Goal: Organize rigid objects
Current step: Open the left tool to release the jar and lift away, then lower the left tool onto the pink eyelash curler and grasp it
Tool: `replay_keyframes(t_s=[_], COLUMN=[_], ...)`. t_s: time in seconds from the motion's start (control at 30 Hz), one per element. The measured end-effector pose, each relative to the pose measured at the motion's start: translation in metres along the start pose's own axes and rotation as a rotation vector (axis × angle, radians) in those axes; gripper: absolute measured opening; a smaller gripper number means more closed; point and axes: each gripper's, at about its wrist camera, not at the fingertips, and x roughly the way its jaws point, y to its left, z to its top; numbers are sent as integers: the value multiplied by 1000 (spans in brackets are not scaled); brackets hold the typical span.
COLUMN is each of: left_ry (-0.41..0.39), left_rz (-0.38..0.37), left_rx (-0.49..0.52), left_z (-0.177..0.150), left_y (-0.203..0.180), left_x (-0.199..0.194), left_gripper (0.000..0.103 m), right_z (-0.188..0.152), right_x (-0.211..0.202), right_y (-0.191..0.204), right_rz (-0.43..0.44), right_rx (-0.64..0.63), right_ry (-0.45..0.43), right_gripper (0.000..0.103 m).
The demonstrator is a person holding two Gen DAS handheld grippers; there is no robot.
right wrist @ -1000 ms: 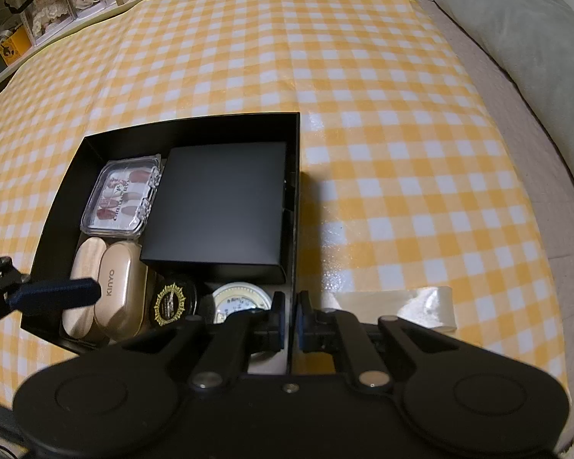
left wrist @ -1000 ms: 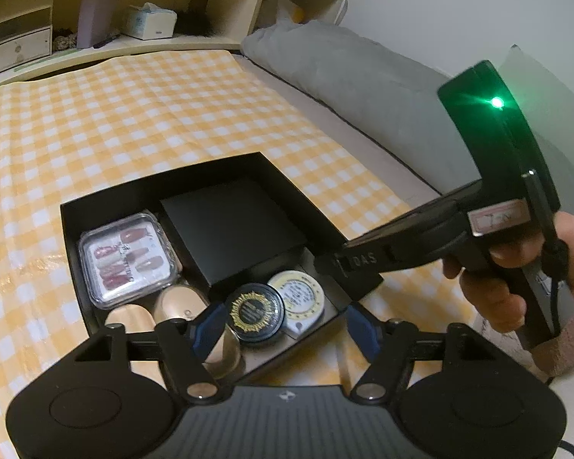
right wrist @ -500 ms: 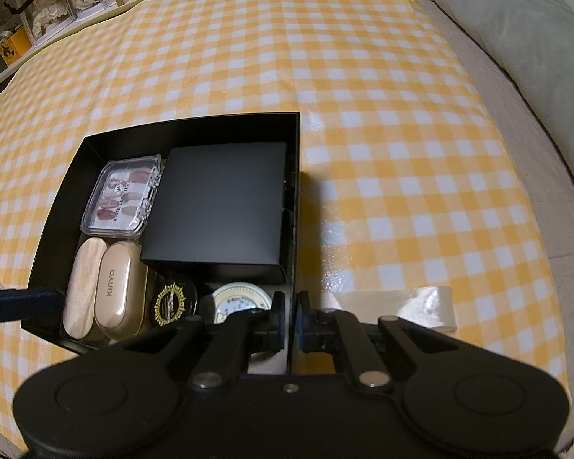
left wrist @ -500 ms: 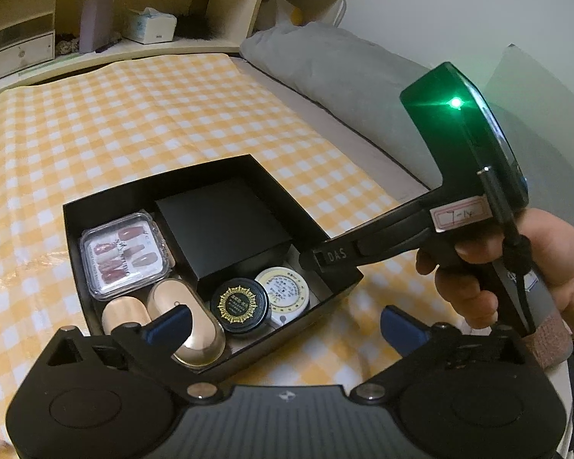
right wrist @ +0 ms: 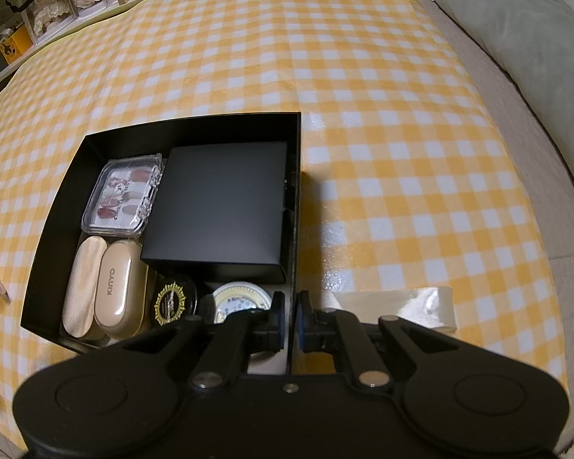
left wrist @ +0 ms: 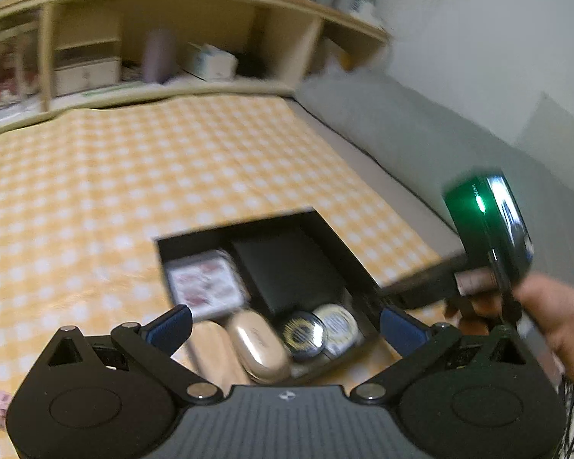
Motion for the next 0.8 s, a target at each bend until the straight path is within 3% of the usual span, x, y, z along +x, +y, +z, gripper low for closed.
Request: replay_keyframes(t_s=[0.43, 0.8], left_ry=[-88, -14], left_rz=[237, 428], left_rx=[-366, -756], left_z=[18, -12], left_y=[98, 168], left_x=[-44, -50], left_gripper=[103, 102], right_z=[0, 0], right_x=[0, 0], right_y=[0, 1], right_rz=[-1, -1], right_rx=[0, -1], right_ry=[1, 1], right_gripper=[7, 8])
